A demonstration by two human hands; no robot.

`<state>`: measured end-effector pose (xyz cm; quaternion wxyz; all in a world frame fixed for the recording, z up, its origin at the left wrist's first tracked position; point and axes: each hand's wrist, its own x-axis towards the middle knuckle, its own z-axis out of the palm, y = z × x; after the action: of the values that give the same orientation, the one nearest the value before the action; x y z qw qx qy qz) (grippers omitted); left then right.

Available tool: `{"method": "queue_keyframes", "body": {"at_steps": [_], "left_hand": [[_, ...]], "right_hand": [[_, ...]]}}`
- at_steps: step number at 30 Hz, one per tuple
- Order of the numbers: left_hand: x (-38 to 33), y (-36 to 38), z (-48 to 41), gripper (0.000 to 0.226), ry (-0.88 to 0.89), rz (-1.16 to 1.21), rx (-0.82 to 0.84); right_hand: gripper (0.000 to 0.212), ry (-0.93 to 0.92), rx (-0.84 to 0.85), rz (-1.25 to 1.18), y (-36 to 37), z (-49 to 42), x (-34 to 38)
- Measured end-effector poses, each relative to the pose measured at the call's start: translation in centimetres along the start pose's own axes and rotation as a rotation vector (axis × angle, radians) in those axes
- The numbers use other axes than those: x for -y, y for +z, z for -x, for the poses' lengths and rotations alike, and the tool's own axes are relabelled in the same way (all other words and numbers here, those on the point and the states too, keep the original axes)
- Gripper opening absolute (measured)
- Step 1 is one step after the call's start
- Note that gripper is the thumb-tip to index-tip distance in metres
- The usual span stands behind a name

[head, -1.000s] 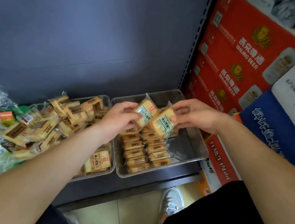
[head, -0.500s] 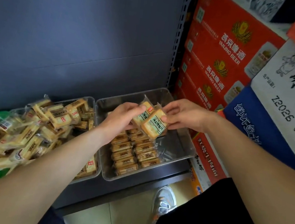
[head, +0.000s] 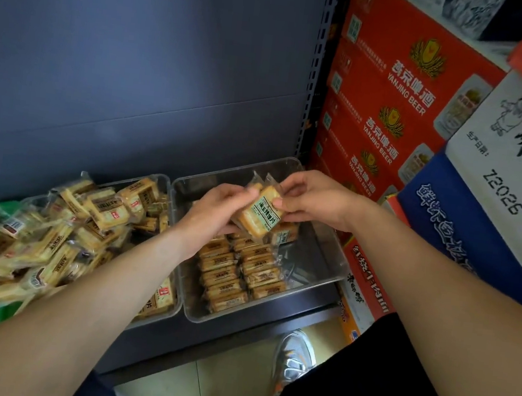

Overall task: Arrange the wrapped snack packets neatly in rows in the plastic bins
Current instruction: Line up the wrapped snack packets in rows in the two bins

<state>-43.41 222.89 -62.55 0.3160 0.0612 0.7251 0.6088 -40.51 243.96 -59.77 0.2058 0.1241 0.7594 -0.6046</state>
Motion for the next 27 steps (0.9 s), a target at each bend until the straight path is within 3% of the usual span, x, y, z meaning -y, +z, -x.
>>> {"method": "queue_keyframes", "body": {"at_steps": [4,7,10,17,21,25,27], "left_hand": [[0.2,0.0,-0.5,0.058,0.027,-0.146,-0.106],[1.3,0.7,-1.7,0.059,0.017,-0.259,-0.123],[3.3,2.1,-4.0,0.070,-0.020,-0.374,-0.094],[8.6,9.4,-8.5,0.075,0.050,-0.557,-0.041],[10.1,9.6,-10.2,0.075,0.130,-0.829,-0.085],[12.2,8.9,-10.5,0.076,0.374,-1.251,-0.054],[12.6,8.8,-10.6,0.078,0.408,-1.356,-0.094]], "right_hand": [[0.033,-0.013,-0.022,0.154,0.1,0.3,0.4],[0.028,-0.020,-0.160,0.383,-1.4,1.3,0.2],[0.023,0.064,-0.265,0.425,-3.6,2.2,-1.5],[0.017,0.331,-0.104,0.447,-4.6,2.2,-5.5],[0.014,0.341,-0.101,0.443,-5.0,1.5,-6.0],[0.016,0.338,-0.069,0.531,-4.6,0.7,-6.4],[0.020,0.329,-0.070,0.584,-4.3,0.3,-6.6]]}}
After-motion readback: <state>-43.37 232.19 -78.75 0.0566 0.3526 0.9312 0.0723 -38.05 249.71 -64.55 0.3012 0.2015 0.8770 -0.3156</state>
